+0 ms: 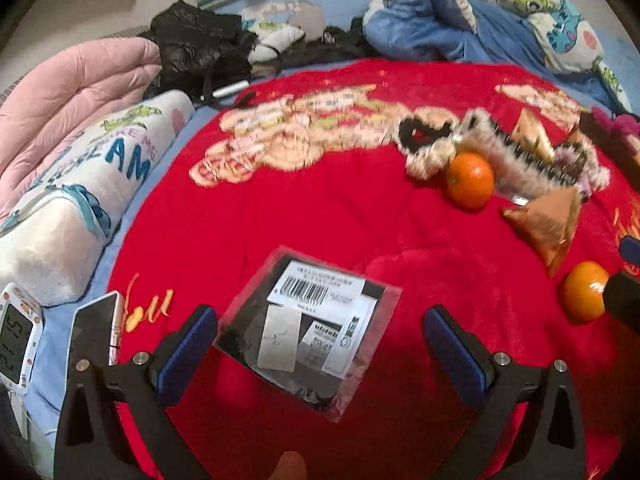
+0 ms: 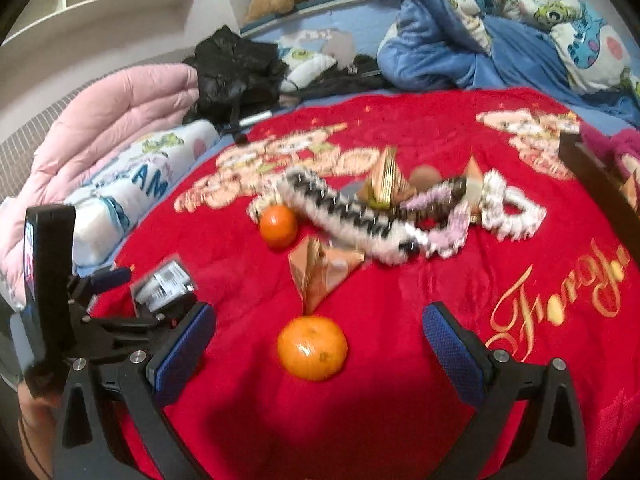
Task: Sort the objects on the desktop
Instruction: 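Move the left tool over the clear plastic bag while the right tool approaches an orange, then grasp the clear barcode plastic bag with the left tool while the right tool grasps the orange, then carry the bag and the orange up and over to the dark box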
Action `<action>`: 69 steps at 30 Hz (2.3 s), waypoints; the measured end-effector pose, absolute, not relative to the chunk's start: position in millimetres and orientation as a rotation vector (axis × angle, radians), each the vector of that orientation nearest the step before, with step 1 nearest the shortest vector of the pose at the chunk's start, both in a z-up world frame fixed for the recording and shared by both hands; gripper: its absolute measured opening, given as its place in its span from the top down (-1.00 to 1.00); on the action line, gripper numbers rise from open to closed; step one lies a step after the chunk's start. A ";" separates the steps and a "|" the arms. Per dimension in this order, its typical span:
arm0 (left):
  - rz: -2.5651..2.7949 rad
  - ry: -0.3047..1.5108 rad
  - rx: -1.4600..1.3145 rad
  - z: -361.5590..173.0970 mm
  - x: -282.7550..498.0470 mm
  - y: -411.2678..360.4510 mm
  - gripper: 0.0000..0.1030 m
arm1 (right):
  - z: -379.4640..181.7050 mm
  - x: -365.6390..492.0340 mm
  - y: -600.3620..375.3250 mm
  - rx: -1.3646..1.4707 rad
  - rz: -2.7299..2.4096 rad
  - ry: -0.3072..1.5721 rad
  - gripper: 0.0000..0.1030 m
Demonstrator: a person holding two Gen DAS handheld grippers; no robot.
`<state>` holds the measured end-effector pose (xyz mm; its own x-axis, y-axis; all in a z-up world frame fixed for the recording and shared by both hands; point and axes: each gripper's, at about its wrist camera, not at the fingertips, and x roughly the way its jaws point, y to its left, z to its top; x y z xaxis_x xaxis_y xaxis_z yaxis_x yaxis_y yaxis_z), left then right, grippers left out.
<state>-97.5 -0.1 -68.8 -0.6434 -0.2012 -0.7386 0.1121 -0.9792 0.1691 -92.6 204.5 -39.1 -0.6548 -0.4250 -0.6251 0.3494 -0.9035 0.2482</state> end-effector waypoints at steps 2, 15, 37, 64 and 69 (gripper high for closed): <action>-2.685 -0.131 1.273 -74.5 -100.9 -4.2 -1.00 | -46.2 -96.1 204.2 1.030 -2.493 -0.156 -1.00; -2.699 -0.002 1.320 -82.1 -104.9 -15.9 -1.00 | -64.5 -101.3 189.2 1.134 -2.501 -0.051 -1.00; -2.783 0.044 1.244 -69.9 -93.2 -19.9 0.69 | -65.5 -97.5 206.8 1.157 -2.675 -0.105 0.20; -2.925 0.020 1.094 -34.2 -63.0 13.1 0.96 | -37.0 -77.4 219.2 1.050 -2.677 -0.078 0.28; -2.929 -0.006 1.081 -29.9 -58.5 22.1 0.96 | -32.0 -74.5 229.0 1.043 -2.674 -0.065 0.28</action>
<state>-58.5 22.1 -29.9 -0.7599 -0.0196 -0.6497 0.0171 -0.9998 0.0101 -74.5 229.0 -32.0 -0.7042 -0.2654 -0.6585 0.2329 -0.9625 0.1388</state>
